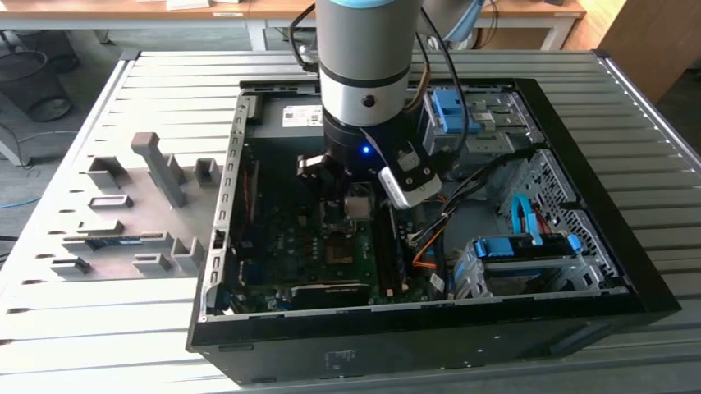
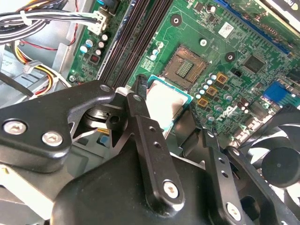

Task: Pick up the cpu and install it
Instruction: 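Place the cpu into insertion slot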

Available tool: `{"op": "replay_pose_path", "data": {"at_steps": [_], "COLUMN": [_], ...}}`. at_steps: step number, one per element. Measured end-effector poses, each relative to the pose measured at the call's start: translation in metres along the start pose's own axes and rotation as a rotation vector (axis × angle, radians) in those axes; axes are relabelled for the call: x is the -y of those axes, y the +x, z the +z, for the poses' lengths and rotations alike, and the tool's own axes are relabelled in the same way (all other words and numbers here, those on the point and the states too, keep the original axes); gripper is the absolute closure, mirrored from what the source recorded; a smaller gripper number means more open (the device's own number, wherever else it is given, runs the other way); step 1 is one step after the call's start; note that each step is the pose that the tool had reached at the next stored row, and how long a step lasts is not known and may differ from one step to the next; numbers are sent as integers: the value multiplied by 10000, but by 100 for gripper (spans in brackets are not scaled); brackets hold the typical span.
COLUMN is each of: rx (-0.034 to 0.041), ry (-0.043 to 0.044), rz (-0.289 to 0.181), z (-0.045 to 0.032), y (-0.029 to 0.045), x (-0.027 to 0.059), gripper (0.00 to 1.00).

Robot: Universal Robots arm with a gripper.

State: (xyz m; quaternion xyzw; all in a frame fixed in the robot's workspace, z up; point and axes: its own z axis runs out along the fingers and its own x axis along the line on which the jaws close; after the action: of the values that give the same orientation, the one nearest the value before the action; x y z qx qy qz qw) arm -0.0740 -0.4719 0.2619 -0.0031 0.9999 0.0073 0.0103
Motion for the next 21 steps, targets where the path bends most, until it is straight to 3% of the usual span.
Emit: {"op": "replay_pose_path", "data": {"at_steps": [21], "rx": [-41], "ry": [17], "rz": [-156], "z": [348], "y": [133], "x": [89], "gripper": [53]}}
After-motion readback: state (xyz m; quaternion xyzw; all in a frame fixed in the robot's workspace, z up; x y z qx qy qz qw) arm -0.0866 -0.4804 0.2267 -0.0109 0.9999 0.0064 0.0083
